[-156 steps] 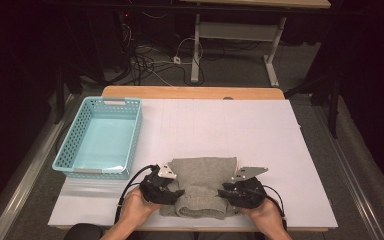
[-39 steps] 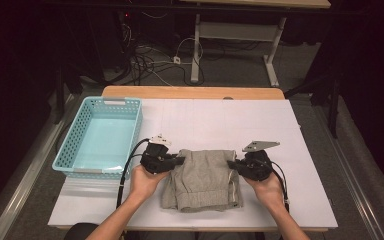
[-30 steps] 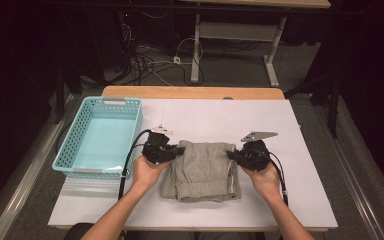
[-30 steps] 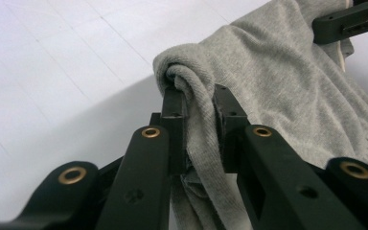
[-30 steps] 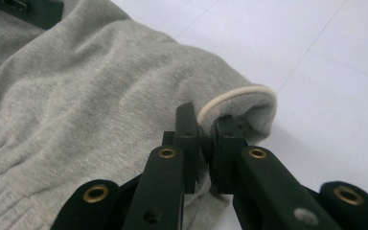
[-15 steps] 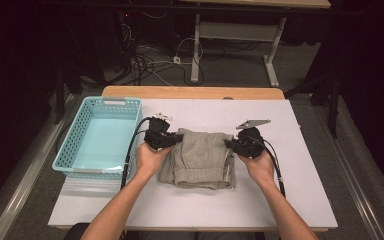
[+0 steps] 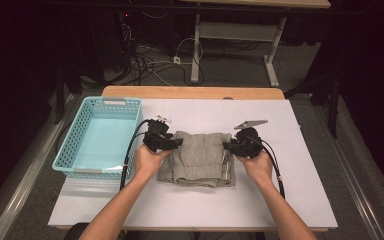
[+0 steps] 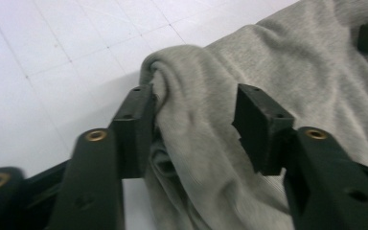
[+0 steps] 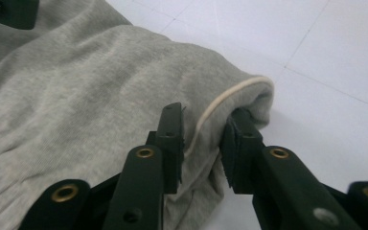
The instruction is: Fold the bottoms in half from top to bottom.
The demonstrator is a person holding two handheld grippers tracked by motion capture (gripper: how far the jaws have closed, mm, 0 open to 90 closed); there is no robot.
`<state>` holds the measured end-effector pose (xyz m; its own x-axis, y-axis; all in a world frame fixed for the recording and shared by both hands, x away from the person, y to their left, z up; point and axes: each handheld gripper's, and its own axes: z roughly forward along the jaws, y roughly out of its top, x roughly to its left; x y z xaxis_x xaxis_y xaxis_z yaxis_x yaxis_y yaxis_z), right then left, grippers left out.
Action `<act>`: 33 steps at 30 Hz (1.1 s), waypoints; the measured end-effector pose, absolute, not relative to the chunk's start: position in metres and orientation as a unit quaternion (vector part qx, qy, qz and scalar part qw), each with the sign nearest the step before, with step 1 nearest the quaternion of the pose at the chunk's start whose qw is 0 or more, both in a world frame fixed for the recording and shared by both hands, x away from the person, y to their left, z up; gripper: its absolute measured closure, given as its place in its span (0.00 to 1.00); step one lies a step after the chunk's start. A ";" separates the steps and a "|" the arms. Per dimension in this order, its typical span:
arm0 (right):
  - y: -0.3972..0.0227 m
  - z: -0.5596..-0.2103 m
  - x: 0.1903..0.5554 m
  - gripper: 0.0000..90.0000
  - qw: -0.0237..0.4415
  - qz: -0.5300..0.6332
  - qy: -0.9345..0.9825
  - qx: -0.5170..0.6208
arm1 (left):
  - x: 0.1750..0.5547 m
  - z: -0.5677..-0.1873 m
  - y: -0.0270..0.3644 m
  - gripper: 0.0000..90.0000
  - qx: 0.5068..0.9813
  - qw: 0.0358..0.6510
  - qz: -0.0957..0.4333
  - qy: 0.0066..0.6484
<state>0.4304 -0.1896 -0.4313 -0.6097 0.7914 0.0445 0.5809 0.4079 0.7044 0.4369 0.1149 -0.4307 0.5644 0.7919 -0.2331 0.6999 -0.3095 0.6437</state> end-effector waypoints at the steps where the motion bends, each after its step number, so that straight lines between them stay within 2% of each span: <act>1: -0.192 -0.430 0.428 0.77 0.150 0.353 0.825 0.416 | 0.433 -0.429 0.116 0.48 0.807 0.365 0.066 0.460; 7: -0.199 -0.423 0.402 0.74 0.153 0.382 0.816 0.405 | 0.410 -0.431 0.116 0.41 0.822 0.366 0.056 0.433; 15: -0.183 -0.436 0.378 0.72 0.118 0.384 0.837 0.372 | 0.385 -0.448 0.111 0.38 0.838 0.356 0.048 0.410; 22: -0.179 -0.452 0.372 0.71 0.109 0.378 0.843 0.367 | 0.375 -0.458 0.111 0.37 0.843 0.351 0.063 0.403; 26: -0.179 -0.459 0.369 0.71 0.104 0.376 0.845 0.367 | 0.374 -0.465 0.114 0.37 0.833 0.366 0.052 0.411; 33: -0.182 -0.456 0.365 0.67 0.108 0.384 0.839 0.370 | 0.373 -0.464 0.113 0.36 0.835 0.367 0.063 0.406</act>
<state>0.3655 -0.1824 -0.4559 -0.7021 0.7046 0.1032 0.5381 0.4301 0.7249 0.3728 0.1134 -0.4638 0.6622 0.7241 -0.1930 0.6317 -0.4008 0.6635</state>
